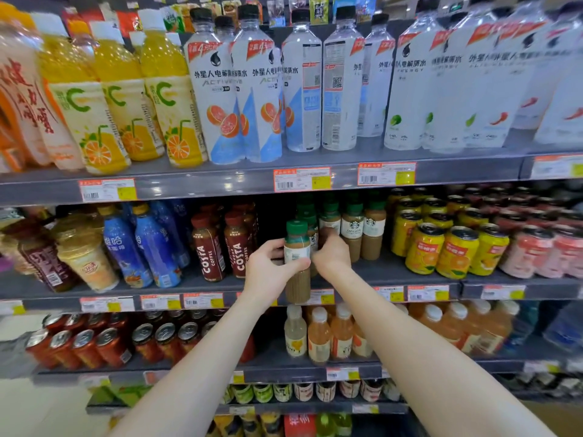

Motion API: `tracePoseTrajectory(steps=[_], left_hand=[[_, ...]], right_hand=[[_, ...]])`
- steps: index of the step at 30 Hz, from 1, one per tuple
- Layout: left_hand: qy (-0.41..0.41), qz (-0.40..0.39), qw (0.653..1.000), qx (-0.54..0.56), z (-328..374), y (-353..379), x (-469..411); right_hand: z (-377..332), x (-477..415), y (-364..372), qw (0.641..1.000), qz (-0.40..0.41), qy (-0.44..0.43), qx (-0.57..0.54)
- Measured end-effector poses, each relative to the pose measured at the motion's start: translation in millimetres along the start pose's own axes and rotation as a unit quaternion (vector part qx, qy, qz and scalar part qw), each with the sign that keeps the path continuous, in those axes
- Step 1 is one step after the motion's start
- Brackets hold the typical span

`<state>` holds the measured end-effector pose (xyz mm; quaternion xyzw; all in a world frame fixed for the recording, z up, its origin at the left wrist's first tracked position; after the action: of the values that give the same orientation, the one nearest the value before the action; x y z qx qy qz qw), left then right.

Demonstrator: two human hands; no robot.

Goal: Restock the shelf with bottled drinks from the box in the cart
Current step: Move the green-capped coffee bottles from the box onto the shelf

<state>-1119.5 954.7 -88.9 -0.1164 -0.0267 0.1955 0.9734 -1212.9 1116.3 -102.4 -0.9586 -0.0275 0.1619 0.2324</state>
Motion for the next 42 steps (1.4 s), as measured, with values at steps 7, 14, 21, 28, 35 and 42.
tracePoseTrajectory(steps=[7, 14, 21, 28, 35, 42], left_hand=[[0.011, -0.007, 1.000, -0.008, -1, 11, 9], [0.023, -0.024, 0.999, -0.012, 3, 46, 14], [0.013, -0.007, 1.000, -0.016, 13, 68, 6], [0.006, 0.072, 0.997, -0.006, 18, 65, -6], [0.000, 0.099, 0.995, 0.016, 13, 73, -6], [-0.009, 0.131, 0.991, -0.031, 16, 78, -11]], right_hand=[[1, 26, -20, 0.996, 0.026, -0.019, -0.086], [2, 58, -24, 0.983, -0.069, -0.096, -0.142], [13, 46, -47, 0.983, -0.029, -0.121, -0.132], [10, 34, -55, 0.987, 0.050, -0.123, -0.091], [23, 21, -49, 0.988, 0.062, -0.127, -0.069], [38, 9, -44, 0.993, 0.062, -0.077, -0.062]])
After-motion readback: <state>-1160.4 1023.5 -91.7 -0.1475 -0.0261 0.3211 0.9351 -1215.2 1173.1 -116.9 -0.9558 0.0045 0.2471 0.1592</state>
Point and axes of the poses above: each hand's wrist, its own x-axis away from the middle knuckle, its own y-axis out of the palm, z = x × y, the point moved 9 cm from there along -x, towards the middle knuckle, and after that the axes turned 13 degrees about -y, right-handed, at the moved point
